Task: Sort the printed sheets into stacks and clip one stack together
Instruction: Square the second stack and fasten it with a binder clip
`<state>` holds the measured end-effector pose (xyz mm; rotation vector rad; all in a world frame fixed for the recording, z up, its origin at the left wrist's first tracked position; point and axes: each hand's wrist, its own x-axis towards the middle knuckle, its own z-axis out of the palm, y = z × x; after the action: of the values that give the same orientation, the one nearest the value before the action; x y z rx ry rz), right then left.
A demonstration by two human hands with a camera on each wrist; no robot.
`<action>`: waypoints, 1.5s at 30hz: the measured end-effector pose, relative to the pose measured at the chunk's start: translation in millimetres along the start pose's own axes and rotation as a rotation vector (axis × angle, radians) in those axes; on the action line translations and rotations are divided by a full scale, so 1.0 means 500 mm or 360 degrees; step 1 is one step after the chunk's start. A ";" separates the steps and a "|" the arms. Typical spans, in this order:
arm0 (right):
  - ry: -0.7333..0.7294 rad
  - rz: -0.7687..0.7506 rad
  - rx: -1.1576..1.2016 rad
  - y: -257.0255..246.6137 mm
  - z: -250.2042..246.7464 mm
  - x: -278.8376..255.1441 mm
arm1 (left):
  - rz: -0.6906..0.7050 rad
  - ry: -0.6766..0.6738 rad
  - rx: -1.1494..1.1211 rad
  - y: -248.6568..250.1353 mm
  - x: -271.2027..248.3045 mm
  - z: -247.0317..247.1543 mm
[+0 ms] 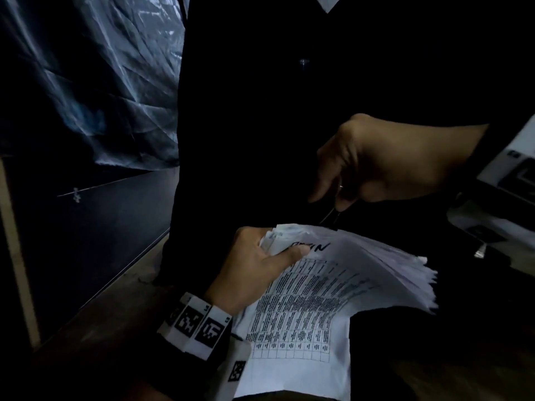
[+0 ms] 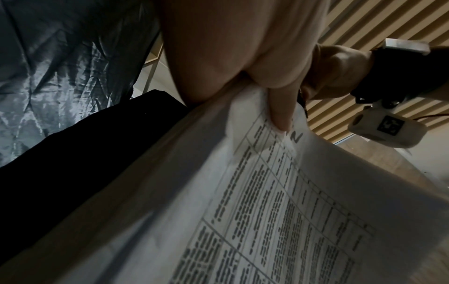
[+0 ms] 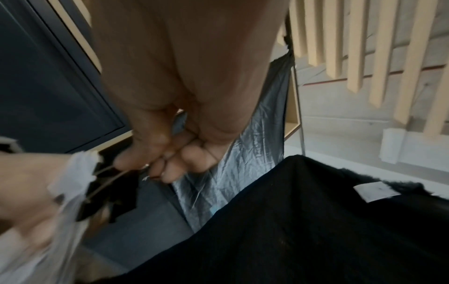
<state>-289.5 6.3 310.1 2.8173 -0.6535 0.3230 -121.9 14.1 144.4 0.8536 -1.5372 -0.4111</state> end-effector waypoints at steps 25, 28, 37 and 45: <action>-0.0178 0.0098 -0.0462 -0.036 0.045 0.058 | -0.0133 0.0103 -0.0151 -0.027 0.022 -0.011; -0.0213 0.0314 -0.0222 0.002 0.061 0.045 | -0.0190 0.0201 -0.0156 -0.034 0.029 -0.026; 0.0225 0.0793 0.0484 0.131 0.186 -0.074 | -0.0355 0.0261 -0.0304 -0.053 0.039 -0.087; 0.1348 0.0693 0.2002 0.078 0.330 -0.097 | -0.0374 0.0193 -0.0338 -0.054 0.051 -0.089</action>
<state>-323.3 -52.8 147.6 2.8409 -1.0340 2.5626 -70.8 -12.2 150.7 0.8776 -1.2606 -0.6690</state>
